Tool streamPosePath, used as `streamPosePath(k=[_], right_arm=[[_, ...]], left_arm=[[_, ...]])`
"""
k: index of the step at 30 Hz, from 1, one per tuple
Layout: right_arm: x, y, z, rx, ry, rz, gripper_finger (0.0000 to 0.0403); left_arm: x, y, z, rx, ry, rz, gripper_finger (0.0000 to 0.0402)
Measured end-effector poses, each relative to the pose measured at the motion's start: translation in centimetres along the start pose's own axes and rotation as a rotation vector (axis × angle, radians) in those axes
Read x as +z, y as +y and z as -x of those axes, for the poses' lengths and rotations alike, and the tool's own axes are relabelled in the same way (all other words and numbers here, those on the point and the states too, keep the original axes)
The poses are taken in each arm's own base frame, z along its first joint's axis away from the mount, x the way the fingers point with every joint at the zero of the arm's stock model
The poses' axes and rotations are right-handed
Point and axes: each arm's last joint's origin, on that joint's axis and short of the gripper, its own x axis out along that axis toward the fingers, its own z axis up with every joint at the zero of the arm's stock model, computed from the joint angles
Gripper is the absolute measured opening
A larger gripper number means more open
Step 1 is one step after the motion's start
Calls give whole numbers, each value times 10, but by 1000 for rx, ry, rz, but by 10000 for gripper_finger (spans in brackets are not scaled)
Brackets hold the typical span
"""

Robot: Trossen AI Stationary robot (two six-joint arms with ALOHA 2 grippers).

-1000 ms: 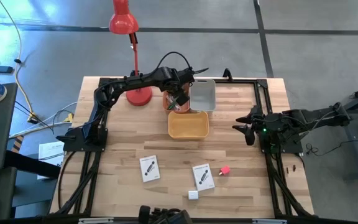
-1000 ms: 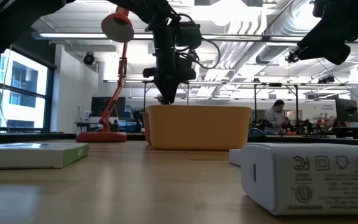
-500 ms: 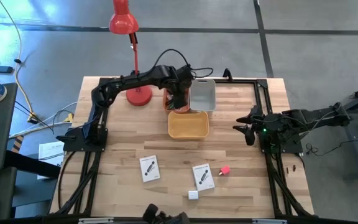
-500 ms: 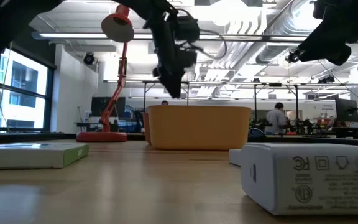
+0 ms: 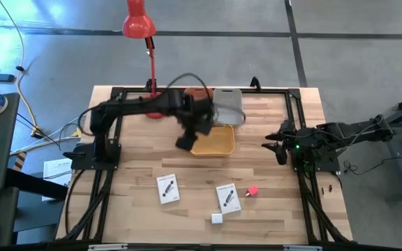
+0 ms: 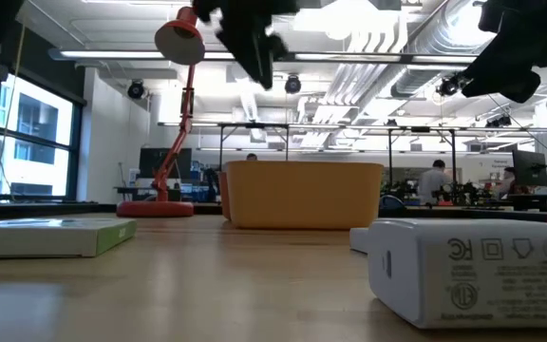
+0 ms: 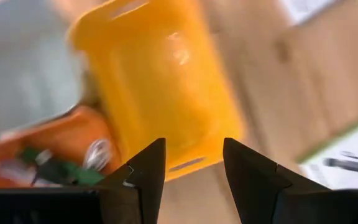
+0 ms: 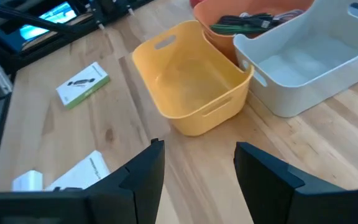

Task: Pick and place items into bin
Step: Put the pink charger adapter into the gray bin

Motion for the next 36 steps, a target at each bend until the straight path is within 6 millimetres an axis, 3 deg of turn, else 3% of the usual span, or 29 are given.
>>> streamPosePath(k=[7, 12, 17, 22, 26, 36], right_arm=[[0, 0, 0, 5, 2, -3, 183], [-1, 1, 0, 41, 27, -1, 183], [-1, 2, 0, 66, 45, 0, 183], [-2, 4, 0, 125, 83, 15, 183], [-7, 11, 3, 300, 185, 95, 183], [-21, 40, -7, 433, 287, 277, 183]], left_arm=[[32, -77, -2, -39, -15, -174, 149], [55, -126, -2, -17, -128, -256, 149], [59, -161, 0, 37, -116, -286, 149], [56, -182, -2, 58, -80, -257, 150], [58, -191, -9, 60, -114, -256, 150], [45, -190, -30, 103, 0, -178, 150]])
